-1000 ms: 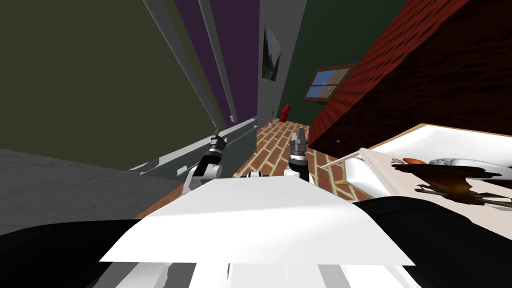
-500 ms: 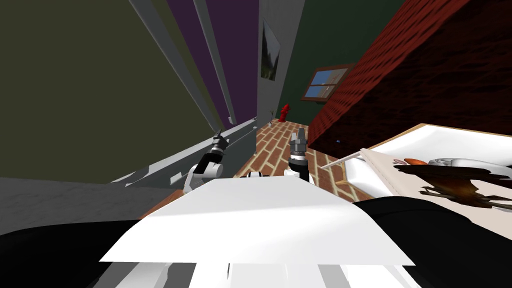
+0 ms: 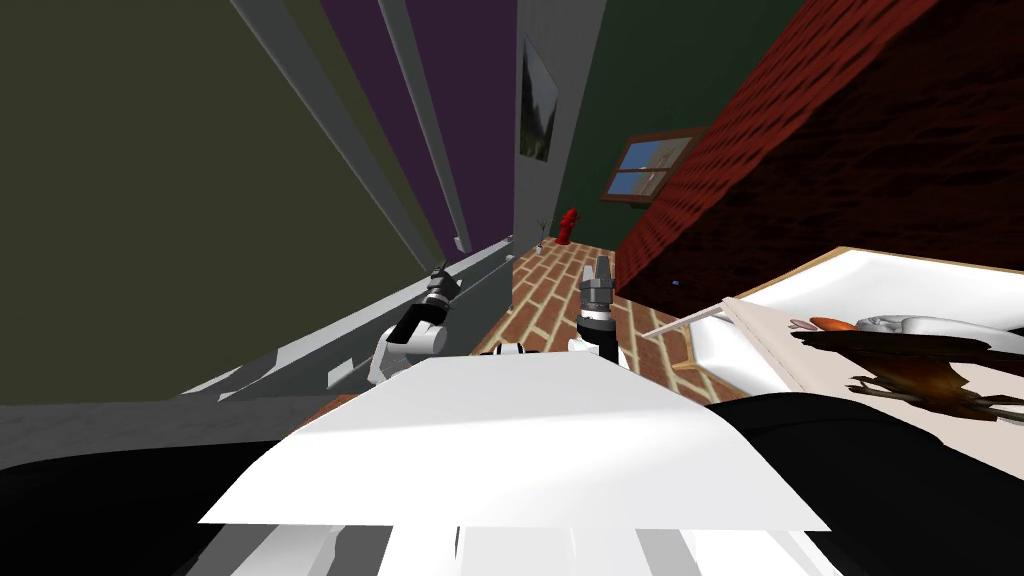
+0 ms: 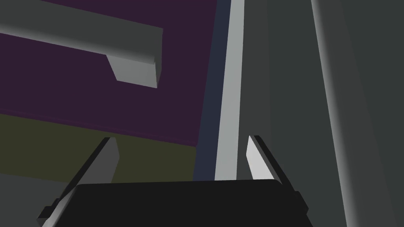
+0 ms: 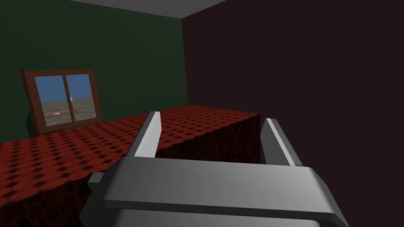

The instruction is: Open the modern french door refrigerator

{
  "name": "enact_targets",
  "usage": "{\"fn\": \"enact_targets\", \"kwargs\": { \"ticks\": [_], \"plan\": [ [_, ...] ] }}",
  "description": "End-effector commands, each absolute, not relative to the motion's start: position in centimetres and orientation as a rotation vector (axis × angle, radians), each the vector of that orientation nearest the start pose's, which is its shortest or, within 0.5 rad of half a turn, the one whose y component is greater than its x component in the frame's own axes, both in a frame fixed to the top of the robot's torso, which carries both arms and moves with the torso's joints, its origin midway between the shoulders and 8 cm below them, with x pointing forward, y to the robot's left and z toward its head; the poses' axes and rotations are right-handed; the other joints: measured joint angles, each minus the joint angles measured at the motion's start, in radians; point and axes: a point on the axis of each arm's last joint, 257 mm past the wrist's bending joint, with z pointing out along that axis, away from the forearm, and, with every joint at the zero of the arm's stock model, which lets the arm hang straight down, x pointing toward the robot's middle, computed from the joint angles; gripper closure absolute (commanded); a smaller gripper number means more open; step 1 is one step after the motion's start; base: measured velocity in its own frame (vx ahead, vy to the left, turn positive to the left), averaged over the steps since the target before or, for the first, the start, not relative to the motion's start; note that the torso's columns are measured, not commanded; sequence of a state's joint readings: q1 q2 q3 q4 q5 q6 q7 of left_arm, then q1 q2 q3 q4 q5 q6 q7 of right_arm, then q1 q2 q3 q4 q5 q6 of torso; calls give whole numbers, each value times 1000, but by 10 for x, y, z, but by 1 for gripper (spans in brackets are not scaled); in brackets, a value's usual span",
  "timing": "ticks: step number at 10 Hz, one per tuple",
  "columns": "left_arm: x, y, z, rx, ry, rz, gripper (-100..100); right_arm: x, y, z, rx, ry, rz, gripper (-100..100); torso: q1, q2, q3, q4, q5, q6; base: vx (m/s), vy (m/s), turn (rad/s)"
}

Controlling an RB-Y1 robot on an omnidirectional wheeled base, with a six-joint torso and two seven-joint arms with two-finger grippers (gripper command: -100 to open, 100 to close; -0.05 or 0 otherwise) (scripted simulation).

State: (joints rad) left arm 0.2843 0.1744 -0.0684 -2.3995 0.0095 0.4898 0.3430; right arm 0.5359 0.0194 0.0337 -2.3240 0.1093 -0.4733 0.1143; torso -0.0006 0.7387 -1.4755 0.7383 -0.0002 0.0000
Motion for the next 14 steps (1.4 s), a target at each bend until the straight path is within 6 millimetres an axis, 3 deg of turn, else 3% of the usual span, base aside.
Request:
{"fn": "enact_targets", "kwargs": {
  "ticks": [1,8,11,14],
  "plan": [
    [446,231,-76,-1338,1117,-1403,-100,341,-261,27,574,696,1143,0,0,-1,-1,0,0,0,60,21,-19],
    [445,211,-76,-1471,1130,-1450,-100,341,-261,27,574,696,1143,0,0,0,0,0,0,0,66,22,-32],
    [439,198,-60,-1532,1089,-1521,-100,341,-261,27,574,696,1143,0,1,-1,-1,0,0,0,69,32,-40],
    [429,190,-27,-1562,993,-1627,-100,341,-261,27,574,696,1143,0,-1,-1,-1,0,-1,1,52,16,-20]
  ]
}}
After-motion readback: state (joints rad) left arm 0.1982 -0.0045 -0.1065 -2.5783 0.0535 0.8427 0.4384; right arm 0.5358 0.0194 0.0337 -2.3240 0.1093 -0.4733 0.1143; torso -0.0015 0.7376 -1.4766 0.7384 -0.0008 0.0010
